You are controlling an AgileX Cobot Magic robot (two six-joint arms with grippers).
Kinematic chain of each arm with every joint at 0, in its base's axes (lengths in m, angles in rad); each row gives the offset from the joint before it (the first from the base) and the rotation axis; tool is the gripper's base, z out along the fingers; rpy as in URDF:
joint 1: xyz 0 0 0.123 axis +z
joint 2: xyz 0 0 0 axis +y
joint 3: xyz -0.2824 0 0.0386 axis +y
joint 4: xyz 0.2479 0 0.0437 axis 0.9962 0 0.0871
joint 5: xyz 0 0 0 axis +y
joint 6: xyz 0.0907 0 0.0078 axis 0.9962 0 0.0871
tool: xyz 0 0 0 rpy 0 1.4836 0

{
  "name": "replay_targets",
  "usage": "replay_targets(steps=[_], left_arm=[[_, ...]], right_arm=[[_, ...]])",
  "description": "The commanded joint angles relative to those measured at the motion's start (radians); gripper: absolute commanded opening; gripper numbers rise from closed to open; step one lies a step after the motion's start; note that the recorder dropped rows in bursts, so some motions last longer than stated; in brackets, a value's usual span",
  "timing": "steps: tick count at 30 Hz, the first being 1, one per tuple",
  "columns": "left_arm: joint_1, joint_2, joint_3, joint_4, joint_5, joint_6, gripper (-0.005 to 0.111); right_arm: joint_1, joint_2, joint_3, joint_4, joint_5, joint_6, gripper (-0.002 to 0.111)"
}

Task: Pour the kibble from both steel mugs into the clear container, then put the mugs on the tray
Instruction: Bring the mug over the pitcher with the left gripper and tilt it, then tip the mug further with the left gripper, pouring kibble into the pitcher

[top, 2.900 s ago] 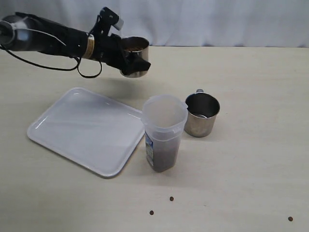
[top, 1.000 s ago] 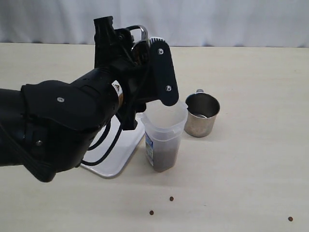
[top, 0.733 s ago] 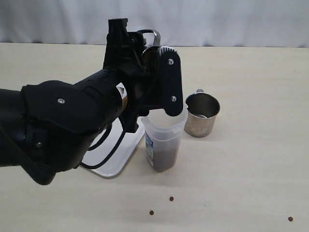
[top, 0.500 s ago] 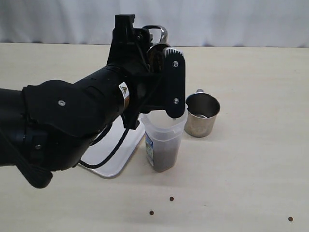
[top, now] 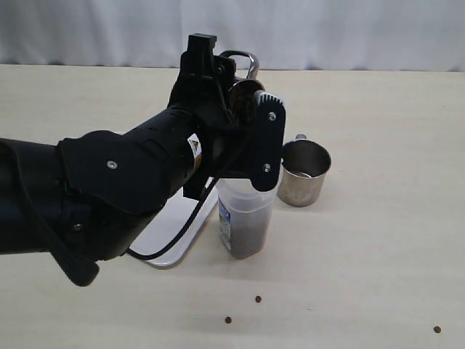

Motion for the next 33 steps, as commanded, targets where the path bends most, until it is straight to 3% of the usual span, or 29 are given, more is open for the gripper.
replay_targets(steps=[1, 33], left_arm=[[-0.001, -0.005, 0.001, 0.02, 0.022, 0.059, 0.0], [-0.001, 0.039, 0.001, 0.02, 0.039, 0.303, 0.0]], right_arm=[[-0.008, -0.003, 0.004, 0.002, -0.002, 0.0, 0.005], [-0.008, -0.003, 0.004, 0.002, -0.002, 0.0, 0.005]])
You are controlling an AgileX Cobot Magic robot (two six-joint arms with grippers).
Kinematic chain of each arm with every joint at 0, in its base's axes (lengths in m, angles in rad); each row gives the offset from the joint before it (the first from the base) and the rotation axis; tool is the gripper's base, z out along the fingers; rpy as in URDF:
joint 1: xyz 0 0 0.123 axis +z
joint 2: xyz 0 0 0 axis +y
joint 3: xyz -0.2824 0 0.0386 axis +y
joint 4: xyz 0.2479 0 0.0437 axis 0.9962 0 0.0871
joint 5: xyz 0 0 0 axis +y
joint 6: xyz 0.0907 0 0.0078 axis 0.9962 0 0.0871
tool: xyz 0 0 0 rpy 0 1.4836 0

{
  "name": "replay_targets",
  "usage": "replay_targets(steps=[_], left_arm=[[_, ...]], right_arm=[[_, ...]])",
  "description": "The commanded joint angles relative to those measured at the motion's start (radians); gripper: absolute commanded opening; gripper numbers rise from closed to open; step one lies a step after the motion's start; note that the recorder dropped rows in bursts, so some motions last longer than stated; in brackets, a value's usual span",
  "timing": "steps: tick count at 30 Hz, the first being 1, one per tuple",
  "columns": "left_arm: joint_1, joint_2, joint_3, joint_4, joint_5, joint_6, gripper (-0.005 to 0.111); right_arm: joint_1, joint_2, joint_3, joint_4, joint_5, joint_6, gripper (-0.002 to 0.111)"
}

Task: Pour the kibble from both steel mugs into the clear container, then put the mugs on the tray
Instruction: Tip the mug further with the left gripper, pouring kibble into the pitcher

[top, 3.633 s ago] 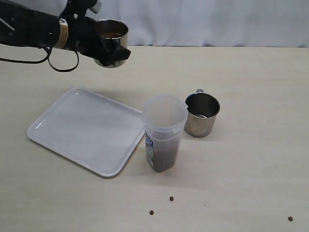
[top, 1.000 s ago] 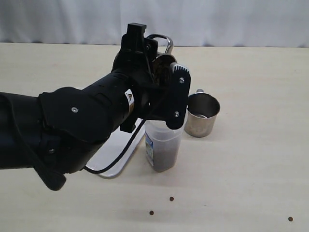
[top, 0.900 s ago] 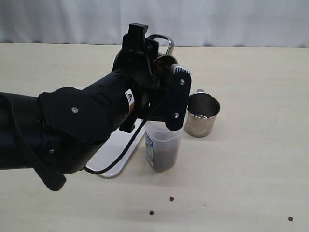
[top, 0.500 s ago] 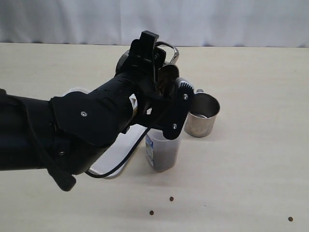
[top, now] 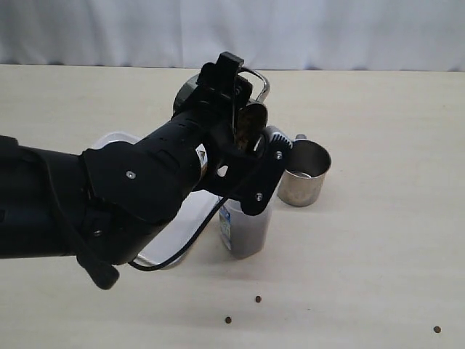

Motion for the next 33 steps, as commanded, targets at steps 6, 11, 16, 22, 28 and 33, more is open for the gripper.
replay_targets(steps=[6, 11, 16, 22, 28, 33], left_arm=[[-0.001, -0.005, -0.011, 0.009, 0.027, 0.06, 0.0], [-0.001, -0.005, -0.039, 0.009, 0.027, 0.076, 0.0], [-0.001, -0.005, -0.04, 0.009, 0.027, 0.108, 0.0], [-0.001, -0.005, -0.04, 0.009, 0.033, 0.166, 0.0], [-0.001, -0.005, -0.041, 0.009, 0.033, 0.22, 0.0], [-0.003, -0.005, -0.061, 0.009, 0.028, 0.246, 0.0]], right_arm=[[-0.008, -0.003, 0.004, 0.002, -0.002, 0.0, 0.005], [-0.008, -0.003, 0.004, 0.002, -0.002, 0.0, 0.005], [-0.008, -0.003, 0.004, 0.002, -0.002, 0.0, 0.005], [-0.008, -0.003, 0.004, 0.002, -0.002, 0.0, 0.005], [-0.008, -0.003, 0.004, 0.002, -0.002, 0.0, 0.005], [-0.008, -0.003, 0.004, 0.002, -0.002, 0.0, 0.005]])
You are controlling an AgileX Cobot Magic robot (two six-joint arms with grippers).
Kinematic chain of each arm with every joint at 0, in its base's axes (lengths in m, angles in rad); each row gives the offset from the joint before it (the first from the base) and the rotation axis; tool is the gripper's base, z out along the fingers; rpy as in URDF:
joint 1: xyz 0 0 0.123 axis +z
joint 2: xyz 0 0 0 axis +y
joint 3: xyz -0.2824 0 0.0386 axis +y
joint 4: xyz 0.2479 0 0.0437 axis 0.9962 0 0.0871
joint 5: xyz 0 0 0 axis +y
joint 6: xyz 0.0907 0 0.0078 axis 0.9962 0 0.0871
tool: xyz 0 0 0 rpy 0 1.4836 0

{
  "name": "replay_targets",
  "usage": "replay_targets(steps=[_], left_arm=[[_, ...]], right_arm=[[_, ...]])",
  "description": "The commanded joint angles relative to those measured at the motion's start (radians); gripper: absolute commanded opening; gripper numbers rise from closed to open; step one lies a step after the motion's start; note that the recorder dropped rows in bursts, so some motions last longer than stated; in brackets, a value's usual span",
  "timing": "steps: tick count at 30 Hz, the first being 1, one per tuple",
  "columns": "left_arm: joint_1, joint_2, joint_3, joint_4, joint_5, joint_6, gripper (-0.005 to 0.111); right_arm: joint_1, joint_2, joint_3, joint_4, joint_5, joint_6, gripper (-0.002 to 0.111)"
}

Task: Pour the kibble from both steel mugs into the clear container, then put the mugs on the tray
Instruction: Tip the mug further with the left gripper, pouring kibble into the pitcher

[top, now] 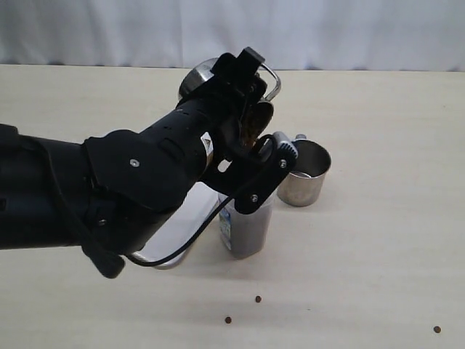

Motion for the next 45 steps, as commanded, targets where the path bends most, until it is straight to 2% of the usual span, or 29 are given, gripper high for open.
replay_targets(steps=[1, 21, 27, 31, 45], left_arm=[[-0.003, -0.005, -0.024, 0.011, 0.024, 0.013, 0.0], [-0.003, -0.005, -0.024, 0.011, 0.015, 0.255, 0.0], [-0.003, -0.005, -0.024, 0.011, 0.017, 0.272, 0.0], [-0.021, -0.005, -0.024, 0.011, 0.067, 0.29, 0.0], [-0.07, -0.005, -0.024, 0.011, 0.117, 0.403, 0.0]], right_arm=[[-0.008, -0.003, 0.004, 0.002, -0.002, 0.0, 0.005], [-0.008, -0.003, 0.004, 0.002, -0.002, 0.0, 0.005], [-0.008, -0.003, 0.004, 0.002, -0.002, 0.0, 0.005], [-0.008, -0.003, 0.004, 0.002, -0.002, 0.0, 0.005], [-0.008, -0.003, 0.004, 0.002, -0.002, 0.0, 0.005]])
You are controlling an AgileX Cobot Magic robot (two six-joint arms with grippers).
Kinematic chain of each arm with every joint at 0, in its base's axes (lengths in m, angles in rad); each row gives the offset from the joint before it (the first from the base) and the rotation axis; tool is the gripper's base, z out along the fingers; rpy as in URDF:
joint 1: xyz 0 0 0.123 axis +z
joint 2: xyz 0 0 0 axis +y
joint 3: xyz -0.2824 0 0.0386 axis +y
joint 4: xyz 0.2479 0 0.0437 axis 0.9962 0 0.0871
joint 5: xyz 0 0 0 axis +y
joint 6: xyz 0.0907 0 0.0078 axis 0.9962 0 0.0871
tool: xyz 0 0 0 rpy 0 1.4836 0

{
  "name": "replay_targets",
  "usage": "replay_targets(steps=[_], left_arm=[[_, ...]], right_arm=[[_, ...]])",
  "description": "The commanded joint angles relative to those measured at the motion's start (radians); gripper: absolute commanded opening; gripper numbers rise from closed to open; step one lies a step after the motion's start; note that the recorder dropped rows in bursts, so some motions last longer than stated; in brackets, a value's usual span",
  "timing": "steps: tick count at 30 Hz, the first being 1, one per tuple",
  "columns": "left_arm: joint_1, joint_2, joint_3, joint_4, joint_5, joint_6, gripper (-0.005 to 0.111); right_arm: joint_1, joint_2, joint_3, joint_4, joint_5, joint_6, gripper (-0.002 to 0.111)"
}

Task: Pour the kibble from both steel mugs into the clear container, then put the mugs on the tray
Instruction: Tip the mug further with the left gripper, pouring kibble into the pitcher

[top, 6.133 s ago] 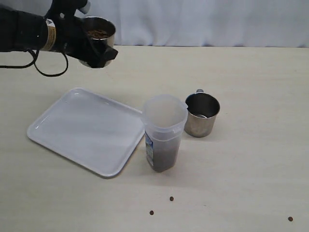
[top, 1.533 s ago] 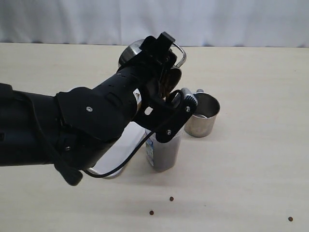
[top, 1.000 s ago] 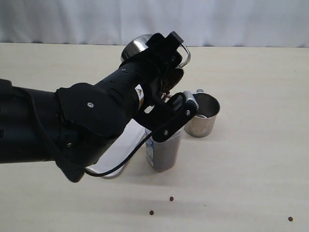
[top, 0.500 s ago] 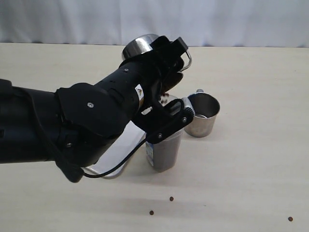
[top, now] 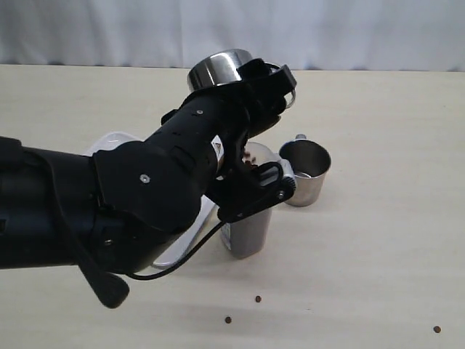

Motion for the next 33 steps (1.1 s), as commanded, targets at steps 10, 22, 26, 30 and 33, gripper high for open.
replay_targets(steps=[10, 22, 26, 30, 33], left_arm=[[-0.027, -0.005, -0.022, 0.009, 0.081, 0.117, 0.0], [-0.057, -0.005, -0.043, 0.009, 0.057, 0.209, 0.0], [-0.062, 0.011, -0.043, 0.009, 0.061, 0.26, 0.0], [-0.092, 0.02, -0.043, 0.009, 0.067, 0.262, 0.0], [-0.114, 0.02, -0.043, 0.009, 0.084, 0.259, 0.0]], right_arm=[[-0.008, -0.003, 0.004, 0.002, -0.002, 0.0, 0.005], [-0.008, -0.003, 0.004, 0.002, -0.002, 0.0, 0.005], [-0.008, -0.003, 0.004, 0.002, -0.002, 0.0, 0.005], [-0.008, -0.003, 0.004, 0.002, -0.002, 0.0, 0.005], [-0.008, -0.003, 0.004, 0.002, -0.002, 0.0, 0.005]])
